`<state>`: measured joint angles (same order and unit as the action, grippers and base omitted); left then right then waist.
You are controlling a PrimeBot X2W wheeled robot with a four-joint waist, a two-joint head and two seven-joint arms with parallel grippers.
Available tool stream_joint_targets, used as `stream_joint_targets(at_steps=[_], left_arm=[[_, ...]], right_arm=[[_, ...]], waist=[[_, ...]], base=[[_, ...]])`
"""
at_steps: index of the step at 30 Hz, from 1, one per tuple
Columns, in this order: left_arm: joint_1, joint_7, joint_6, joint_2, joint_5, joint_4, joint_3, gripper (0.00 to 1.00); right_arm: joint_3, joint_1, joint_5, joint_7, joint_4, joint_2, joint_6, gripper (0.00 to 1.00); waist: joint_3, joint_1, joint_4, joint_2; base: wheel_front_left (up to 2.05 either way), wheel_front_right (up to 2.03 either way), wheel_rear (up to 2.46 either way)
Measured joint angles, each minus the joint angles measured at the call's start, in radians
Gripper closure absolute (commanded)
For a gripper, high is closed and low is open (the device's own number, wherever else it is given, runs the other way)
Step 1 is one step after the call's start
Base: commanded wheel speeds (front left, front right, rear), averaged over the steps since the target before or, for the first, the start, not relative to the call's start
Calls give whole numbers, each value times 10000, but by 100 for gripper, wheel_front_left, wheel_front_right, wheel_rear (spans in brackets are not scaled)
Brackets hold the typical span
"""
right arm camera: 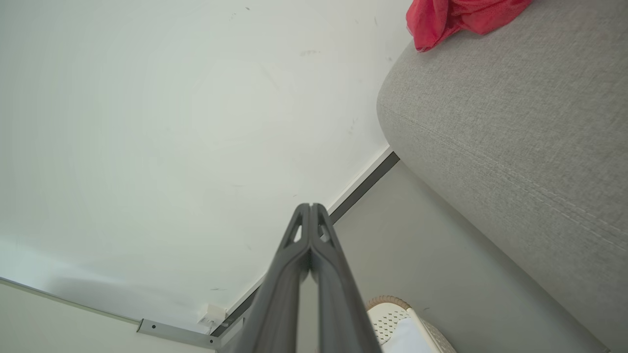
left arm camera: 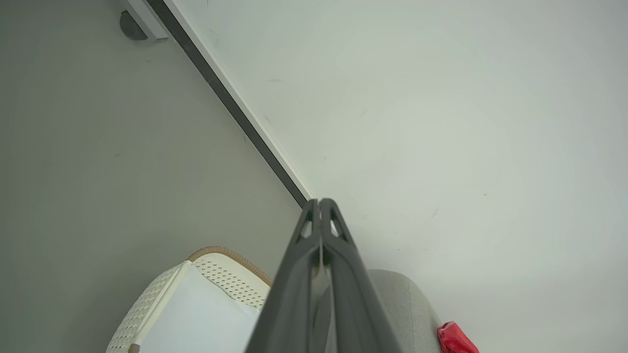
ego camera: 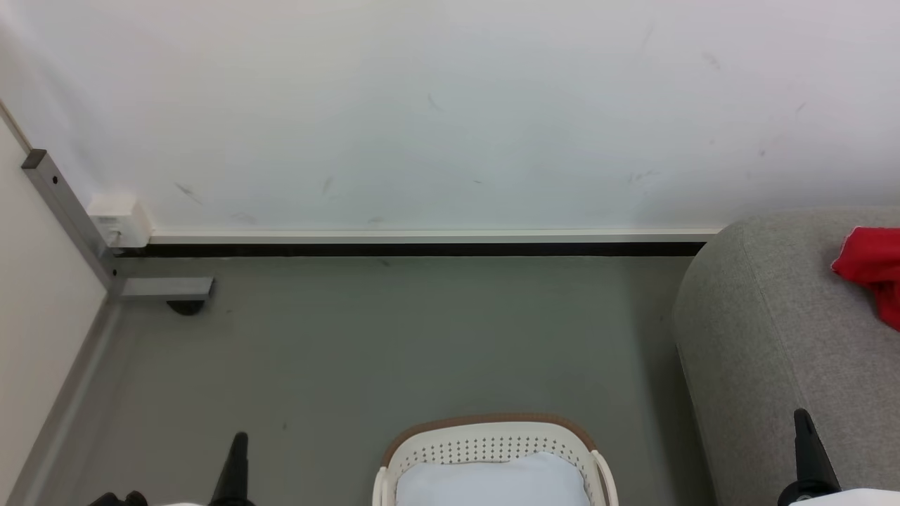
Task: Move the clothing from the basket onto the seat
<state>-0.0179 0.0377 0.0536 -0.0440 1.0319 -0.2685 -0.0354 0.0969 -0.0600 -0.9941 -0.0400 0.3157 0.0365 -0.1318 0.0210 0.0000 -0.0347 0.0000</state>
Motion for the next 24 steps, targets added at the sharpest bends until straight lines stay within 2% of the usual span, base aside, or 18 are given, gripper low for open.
stream_joint_targets(at_steps=[24], left_arm=[[-362, -629, 299, -6, 2385, 100, -318, 100]], right_arm=[[63, -191, -2535, 639, -290, 31, 0, 100]], waist=[[-83, 0, 120, 0]], base=[[0, 0, 0]])
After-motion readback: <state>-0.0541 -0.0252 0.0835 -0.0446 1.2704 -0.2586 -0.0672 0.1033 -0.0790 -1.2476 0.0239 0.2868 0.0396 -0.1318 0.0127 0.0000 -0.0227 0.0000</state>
